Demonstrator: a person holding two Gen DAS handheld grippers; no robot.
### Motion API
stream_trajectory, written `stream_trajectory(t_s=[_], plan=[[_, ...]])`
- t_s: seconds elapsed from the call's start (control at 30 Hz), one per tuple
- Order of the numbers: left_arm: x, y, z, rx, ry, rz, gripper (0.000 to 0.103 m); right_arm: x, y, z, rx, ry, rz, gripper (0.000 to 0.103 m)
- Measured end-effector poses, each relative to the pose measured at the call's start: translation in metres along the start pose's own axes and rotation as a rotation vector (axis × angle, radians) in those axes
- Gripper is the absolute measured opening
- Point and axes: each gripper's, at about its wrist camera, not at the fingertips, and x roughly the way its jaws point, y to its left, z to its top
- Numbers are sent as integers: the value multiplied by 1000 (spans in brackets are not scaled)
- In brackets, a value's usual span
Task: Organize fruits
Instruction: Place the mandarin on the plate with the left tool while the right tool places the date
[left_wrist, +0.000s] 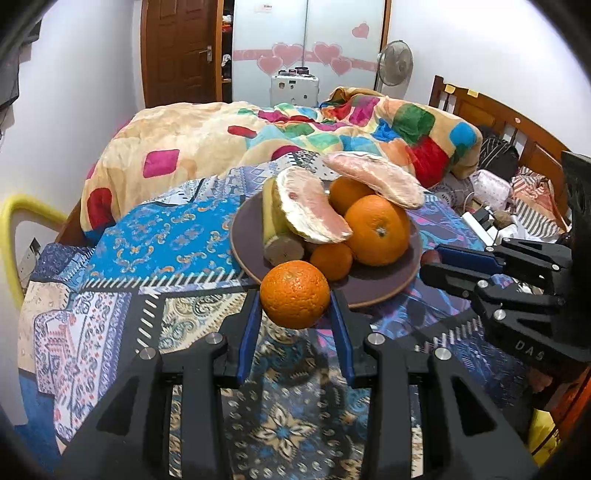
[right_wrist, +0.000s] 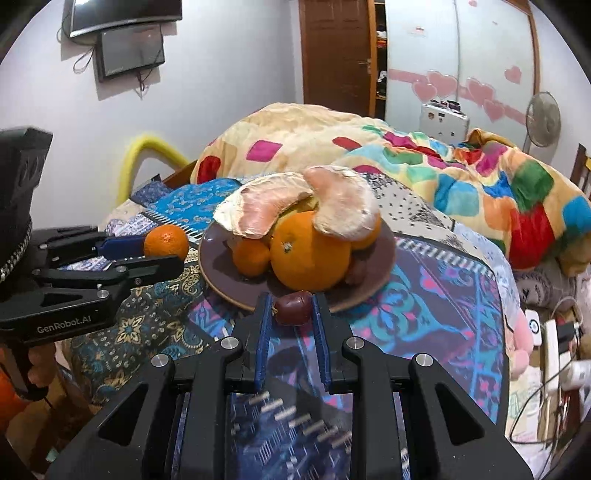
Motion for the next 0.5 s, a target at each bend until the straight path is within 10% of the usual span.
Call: stream_trajectory(t_s=[0.5], plan=[[26,4,9,26,33,-25,37,29,5,3,-17,59,9,20]])
